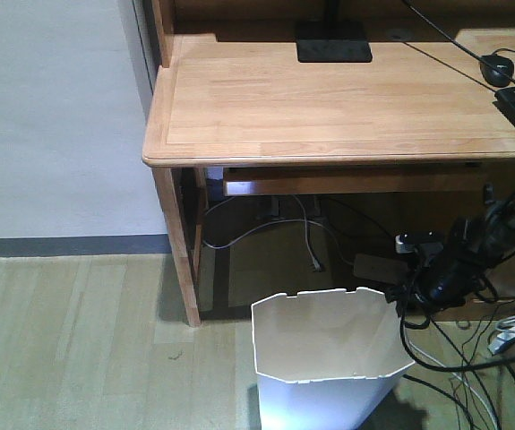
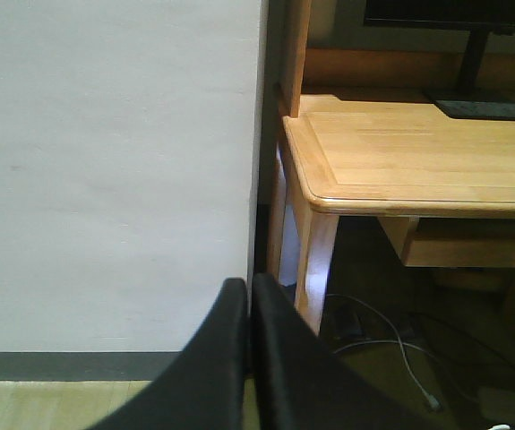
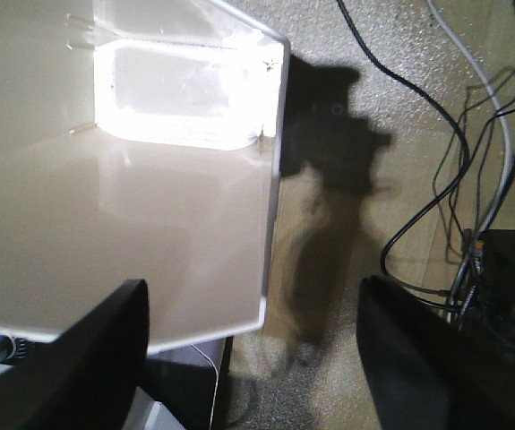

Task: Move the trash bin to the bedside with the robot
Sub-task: 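Lower the right gripper toward the rim of the white trash bin, then close the right gripper on the bin rim and lift it slightly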

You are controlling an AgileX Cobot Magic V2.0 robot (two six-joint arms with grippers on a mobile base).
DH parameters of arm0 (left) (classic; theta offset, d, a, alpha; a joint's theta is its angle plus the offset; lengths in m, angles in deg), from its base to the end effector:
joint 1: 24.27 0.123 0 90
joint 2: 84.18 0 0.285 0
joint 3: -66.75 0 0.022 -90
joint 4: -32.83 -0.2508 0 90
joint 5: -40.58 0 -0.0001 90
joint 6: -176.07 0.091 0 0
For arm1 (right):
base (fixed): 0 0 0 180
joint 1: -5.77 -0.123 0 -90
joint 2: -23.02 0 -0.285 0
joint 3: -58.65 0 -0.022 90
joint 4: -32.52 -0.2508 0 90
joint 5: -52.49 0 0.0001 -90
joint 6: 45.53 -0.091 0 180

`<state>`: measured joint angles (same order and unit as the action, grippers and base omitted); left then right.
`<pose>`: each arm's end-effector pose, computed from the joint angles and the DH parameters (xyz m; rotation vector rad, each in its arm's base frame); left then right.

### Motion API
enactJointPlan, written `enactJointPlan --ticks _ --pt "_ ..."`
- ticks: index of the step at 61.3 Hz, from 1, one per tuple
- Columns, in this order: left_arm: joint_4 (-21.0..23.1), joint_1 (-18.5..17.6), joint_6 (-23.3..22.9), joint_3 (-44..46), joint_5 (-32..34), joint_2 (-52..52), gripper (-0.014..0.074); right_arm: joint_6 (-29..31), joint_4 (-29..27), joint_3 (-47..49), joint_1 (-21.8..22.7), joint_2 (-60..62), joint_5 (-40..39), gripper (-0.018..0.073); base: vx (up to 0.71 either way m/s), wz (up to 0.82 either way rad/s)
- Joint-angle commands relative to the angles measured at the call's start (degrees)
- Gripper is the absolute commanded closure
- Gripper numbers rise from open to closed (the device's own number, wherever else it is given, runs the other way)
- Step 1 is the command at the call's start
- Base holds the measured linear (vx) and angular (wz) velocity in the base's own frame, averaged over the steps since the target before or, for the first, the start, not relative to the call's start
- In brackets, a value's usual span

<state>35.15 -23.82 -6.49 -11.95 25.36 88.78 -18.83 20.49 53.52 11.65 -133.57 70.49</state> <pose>0.0549 -0.0005 0.1811 -0.0730 1.7608 -0.0645 0.3607 -0.0312 -0.0858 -0.2550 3.1067 0.0955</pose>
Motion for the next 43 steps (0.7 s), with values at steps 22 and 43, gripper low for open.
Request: enactJointPlan --ticks 22,43 --pt "0.25 -0.01 -0.32 -1.07 3.96 0.81 0.0602 2.15 -1.21 16.3 0.27 -12.6 4.98 0.0077 0.0 0.0" --pt "0.25 -0.01 -0.32 -1.07 3.96 0.81 0.0602 1.91 -1.87 28.53 0.27 -21.91 11.06 0.0086 0.0 0.0"
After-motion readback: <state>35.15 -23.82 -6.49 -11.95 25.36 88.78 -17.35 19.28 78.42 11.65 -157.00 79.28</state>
